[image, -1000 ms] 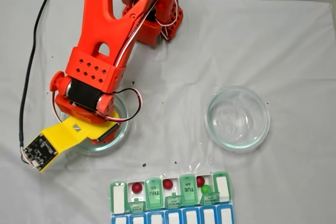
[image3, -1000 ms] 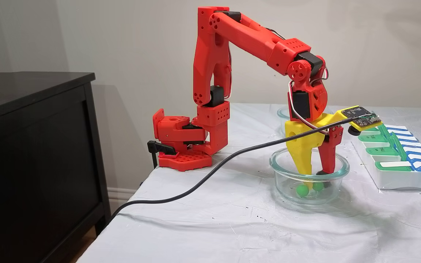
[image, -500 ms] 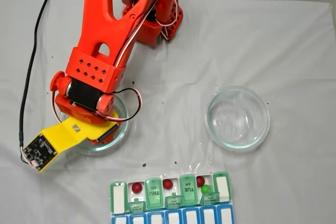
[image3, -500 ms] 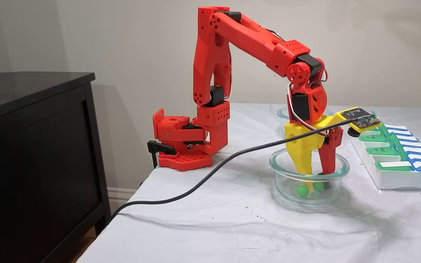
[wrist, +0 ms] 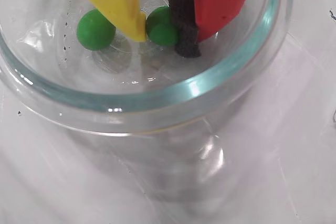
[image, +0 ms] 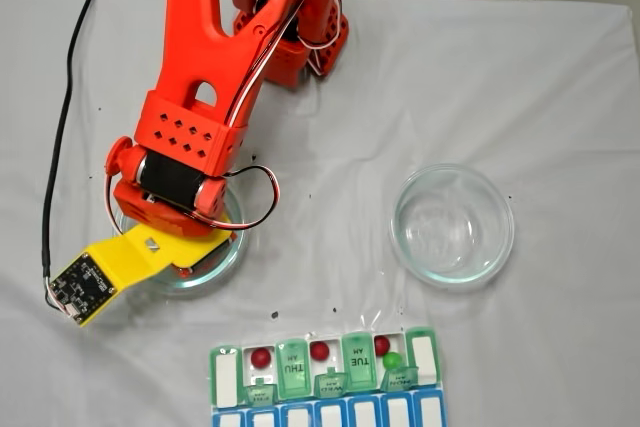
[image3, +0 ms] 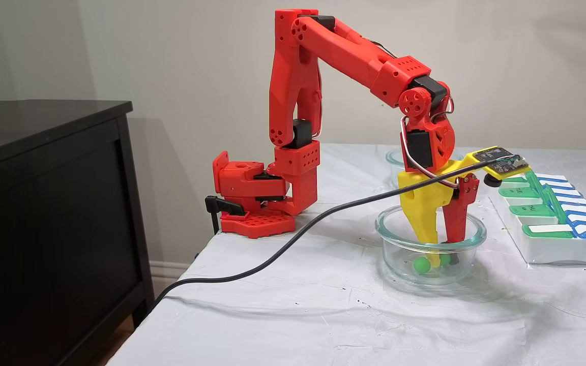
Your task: Sort medicines into box.
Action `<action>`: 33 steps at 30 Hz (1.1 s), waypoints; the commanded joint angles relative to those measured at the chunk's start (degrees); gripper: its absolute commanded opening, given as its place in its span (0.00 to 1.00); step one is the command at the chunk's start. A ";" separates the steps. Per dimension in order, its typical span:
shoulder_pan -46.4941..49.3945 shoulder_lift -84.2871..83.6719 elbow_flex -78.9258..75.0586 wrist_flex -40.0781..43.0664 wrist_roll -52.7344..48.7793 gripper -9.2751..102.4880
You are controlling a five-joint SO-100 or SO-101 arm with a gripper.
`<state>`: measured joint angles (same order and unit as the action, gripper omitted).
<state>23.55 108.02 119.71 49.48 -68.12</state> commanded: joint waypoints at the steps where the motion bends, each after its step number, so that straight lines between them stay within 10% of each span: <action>1: -1.49 9.40 -0.26 2.99 1.32 0.08; 15: -2.99 36.65 -4.83 9.67 12.30 0.08; 23: -17.67 34.89 0.79 -4.75 38.67 0.08; 33: -27.33 21.09 -1.32 -11.07 43.59 0.08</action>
<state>-1.14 130.87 122.08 40.43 -25.75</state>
